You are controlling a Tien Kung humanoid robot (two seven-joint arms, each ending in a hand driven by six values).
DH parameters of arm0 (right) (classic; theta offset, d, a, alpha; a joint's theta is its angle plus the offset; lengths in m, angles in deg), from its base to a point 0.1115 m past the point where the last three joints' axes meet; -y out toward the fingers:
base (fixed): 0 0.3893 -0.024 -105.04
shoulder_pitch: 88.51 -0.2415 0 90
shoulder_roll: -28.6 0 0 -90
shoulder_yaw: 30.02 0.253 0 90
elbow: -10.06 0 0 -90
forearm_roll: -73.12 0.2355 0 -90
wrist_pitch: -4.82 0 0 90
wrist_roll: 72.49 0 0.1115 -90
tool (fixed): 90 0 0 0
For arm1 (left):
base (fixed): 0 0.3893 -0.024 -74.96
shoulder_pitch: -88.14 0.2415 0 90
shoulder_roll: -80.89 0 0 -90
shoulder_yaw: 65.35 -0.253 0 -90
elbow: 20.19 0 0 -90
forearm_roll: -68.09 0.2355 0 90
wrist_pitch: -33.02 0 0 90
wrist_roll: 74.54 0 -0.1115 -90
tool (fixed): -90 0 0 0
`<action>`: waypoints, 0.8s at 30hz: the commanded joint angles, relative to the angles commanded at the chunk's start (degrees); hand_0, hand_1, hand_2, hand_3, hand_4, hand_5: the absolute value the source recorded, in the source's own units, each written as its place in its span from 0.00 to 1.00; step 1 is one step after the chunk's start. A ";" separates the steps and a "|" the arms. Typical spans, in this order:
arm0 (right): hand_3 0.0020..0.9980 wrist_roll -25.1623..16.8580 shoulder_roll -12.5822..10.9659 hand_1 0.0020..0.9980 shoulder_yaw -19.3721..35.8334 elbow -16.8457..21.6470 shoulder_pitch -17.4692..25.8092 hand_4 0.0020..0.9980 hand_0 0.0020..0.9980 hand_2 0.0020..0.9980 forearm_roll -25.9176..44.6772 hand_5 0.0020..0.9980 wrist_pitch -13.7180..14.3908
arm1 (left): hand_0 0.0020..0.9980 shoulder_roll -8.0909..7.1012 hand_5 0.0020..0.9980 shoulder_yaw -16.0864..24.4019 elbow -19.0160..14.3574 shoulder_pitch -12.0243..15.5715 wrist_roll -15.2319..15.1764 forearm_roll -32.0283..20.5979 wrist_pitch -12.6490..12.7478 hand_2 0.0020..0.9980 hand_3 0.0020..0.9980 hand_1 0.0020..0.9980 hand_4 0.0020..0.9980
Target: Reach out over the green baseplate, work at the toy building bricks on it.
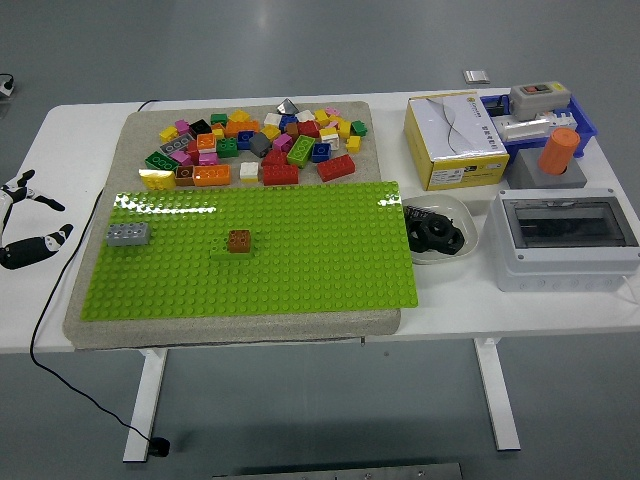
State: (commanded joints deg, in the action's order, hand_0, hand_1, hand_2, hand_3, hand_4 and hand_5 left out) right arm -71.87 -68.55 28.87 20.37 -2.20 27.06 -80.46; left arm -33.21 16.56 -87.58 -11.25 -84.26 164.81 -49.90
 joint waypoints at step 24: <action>0.70 0.12 -0.55 0.58 -1.08 0.00 -0.87 0.74 0.69 0.71 0.40 0.78 -0.03 | 1.00 -4.97 0.00 -19.86 11.15 -13.88 2.30 1.08 -2.60 1.00 0.67 1.00 0.64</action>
State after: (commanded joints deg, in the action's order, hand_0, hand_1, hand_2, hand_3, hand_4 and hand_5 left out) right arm -71.76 -69.10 27.79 20.37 -3.06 27.45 -80.49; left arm -38.19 -3.30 -76.43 -25.13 -81.96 165.89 -52.50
